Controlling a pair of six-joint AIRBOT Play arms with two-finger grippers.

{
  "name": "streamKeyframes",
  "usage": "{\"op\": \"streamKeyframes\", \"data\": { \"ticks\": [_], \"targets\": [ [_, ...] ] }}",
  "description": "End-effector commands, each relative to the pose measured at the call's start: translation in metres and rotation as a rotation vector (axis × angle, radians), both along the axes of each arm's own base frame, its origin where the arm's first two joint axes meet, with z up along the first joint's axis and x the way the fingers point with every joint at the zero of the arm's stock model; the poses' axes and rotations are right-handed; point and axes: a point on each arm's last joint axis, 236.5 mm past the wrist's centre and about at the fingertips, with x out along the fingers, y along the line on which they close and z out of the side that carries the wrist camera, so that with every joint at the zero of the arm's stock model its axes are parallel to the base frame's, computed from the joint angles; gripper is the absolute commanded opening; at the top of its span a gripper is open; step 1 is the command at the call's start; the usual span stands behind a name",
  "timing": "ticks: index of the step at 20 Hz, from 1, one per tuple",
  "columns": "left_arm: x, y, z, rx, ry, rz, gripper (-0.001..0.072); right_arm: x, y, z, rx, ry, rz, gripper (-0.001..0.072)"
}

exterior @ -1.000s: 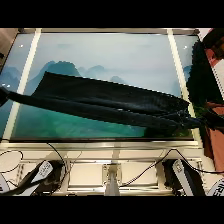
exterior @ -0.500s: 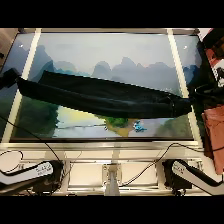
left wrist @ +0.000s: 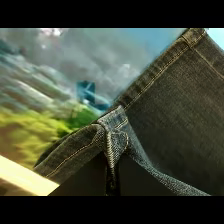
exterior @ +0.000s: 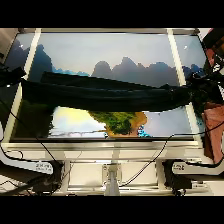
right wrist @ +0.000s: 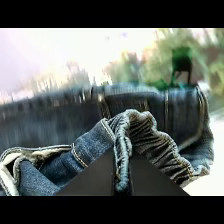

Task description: Fold the clothes and pants, and hang the long-sleeved shirts on hangers.

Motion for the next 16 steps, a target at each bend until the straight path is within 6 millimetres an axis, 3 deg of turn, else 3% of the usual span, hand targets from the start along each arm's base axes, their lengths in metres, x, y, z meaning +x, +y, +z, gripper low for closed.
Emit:
{"op": "streamKeyframes", "data": {
  "ticks": [1, 6, 11, 13, 16],
  "targets": [
    [0.012, -0.003, -0.007, -0.005, -0.004, 0.008, 0.0024, 0.032, -0.007, -0.004, 0.025, -0.092, -0.086, 0.0036],
    [0.056, -0.020, 0.017, -0.084, -0.220, 0.058, 0.0024, 0.069, -0.004, 0.015, 0.057, -0.256, -0.172, 0.0036],
    [0.071, -0.023, 0.028, -0.065, -0.293, 0.047, 0.0024, 0.102, 0.012, 0.036, 0.016, -0.401, -0.147, 0.0036],
    [0.077, -0.022, 0.034, -0.054, -0.325, 0.047, 0.0024, 0.109, 0.010, 0.037, 0.025, -0.429, -0.176, 0.0036],
    [0.082, -0.018, 0.039, -0.045, -0.359, 0.058, 0.0024, 0.109, 0.005, 0.021, -0.002, -0.397, -0.166, 0.0036]
  ]
}}
